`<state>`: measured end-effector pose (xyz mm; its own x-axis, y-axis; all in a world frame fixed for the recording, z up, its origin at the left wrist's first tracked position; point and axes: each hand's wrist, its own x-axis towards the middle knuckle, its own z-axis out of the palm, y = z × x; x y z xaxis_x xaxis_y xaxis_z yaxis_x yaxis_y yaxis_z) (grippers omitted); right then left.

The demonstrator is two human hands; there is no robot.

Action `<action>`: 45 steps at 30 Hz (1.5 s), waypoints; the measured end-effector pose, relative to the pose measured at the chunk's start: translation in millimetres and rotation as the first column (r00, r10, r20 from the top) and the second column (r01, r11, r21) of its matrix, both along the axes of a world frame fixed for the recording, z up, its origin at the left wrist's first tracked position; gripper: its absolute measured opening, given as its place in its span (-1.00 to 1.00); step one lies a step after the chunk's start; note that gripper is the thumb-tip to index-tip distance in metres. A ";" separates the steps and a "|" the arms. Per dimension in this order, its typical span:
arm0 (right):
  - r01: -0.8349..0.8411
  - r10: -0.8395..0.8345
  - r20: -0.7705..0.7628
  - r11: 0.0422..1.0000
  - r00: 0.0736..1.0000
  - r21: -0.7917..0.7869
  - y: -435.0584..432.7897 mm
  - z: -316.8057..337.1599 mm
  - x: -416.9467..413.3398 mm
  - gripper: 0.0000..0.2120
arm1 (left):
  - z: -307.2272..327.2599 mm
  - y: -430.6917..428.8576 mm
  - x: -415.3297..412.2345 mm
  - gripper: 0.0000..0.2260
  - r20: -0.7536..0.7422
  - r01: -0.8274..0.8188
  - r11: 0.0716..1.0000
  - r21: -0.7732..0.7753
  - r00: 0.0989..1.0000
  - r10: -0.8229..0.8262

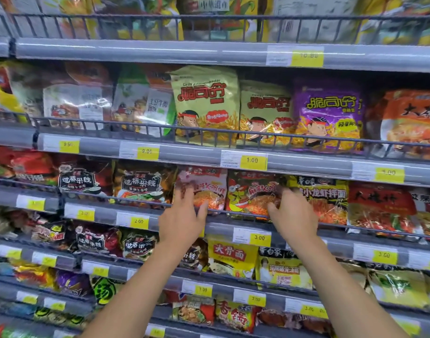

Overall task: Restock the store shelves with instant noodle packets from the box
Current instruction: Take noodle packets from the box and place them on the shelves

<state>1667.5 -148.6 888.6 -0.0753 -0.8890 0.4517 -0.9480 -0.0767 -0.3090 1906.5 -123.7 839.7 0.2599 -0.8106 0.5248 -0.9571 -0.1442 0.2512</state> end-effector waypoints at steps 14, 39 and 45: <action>0.086 -0.095 0.086 0.990 0.992 0.109 -24.6 -0.5 9.8 -0.61 | 8.0 -12.5 23.3 -0.33 -0.397 -0.045 0.997 0.054 0.916 0.063; -0.045 0.060 0.258 0.997 0.964 -0.063 -10.2 -8.8 0.8 -0.52 | 11.8 -1.0 23.8 -0.34 -0.620 0.077 0.997 -0.032 0.780 -0.080; -0.075 0.100 0.253 0.991 0.962 -0.109 3.4 -15.7 -19.0 -0.54 | -10.4 30.8 -13.1 -0.38 -0.619 0.125 0.956 -0.265 0.739 -0.268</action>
<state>1648.5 -145.2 872.9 -0.1242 -0.8497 0.5124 -0.8257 -0.1979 -0.5283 1893.4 -92.9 829.3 0.4382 -0.7827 0.4420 -0.5587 0.1480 0.8160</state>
